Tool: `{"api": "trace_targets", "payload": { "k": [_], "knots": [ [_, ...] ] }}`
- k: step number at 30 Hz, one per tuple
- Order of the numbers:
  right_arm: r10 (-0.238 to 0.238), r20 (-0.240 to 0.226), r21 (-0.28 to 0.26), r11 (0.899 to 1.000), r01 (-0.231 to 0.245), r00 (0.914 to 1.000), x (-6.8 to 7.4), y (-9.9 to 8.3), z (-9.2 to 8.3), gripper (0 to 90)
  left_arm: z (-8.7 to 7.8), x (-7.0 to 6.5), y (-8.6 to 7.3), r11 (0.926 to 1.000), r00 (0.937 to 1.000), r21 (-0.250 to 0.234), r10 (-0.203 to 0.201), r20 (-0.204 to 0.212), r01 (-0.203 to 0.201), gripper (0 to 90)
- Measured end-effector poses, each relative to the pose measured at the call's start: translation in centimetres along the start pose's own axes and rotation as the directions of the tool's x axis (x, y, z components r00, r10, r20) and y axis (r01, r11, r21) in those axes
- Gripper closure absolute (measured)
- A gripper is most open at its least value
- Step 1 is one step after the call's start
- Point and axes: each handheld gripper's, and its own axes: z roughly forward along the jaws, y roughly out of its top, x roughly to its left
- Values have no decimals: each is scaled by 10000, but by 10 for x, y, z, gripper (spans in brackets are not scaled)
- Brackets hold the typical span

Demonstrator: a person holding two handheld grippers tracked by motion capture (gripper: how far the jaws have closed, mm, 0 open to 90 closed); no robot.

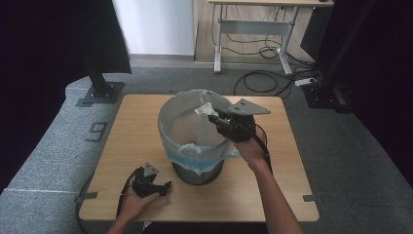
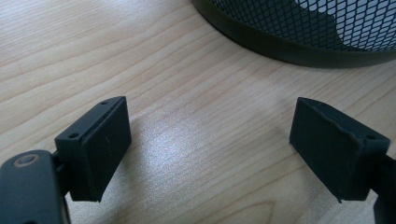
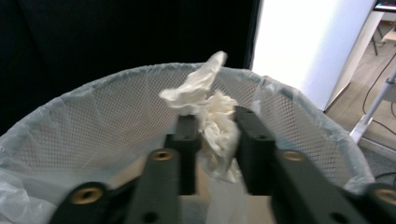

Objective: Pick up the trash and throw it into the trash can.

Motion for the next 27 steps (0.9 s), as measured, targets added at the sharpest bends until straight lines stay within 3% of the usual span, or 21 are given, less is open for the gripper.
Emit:
{"api": "trace_targets", "payload": {
  "k": [2, 6, 17, 27],
  "knots": [
    [-143, 227, 199, 9997, 138, 9996, 1, -1, 2, 394, 0, 0, 0, 10000, 10000, 18, 4, 5, -4, 124],
    [-310, 310, 386, 9988, 298, 9990, 2, -4, 1, 322, 0, 0, 0, 10000, 10000, 20, 6, 6, -6, 124],
    [-343, 114, 75, 9994, 342, 9993, -2, -5, -19, 313, 0, 0, 0, 10000, 10000, 13, -13, -9, 13, 125],
    [-297, 529, 19, 9996, 296, 9982, -14, -14, -45, 313, 0, -1, 0, 10000, 10000, 19, -33, -24, 33, 125]
  ]
}}
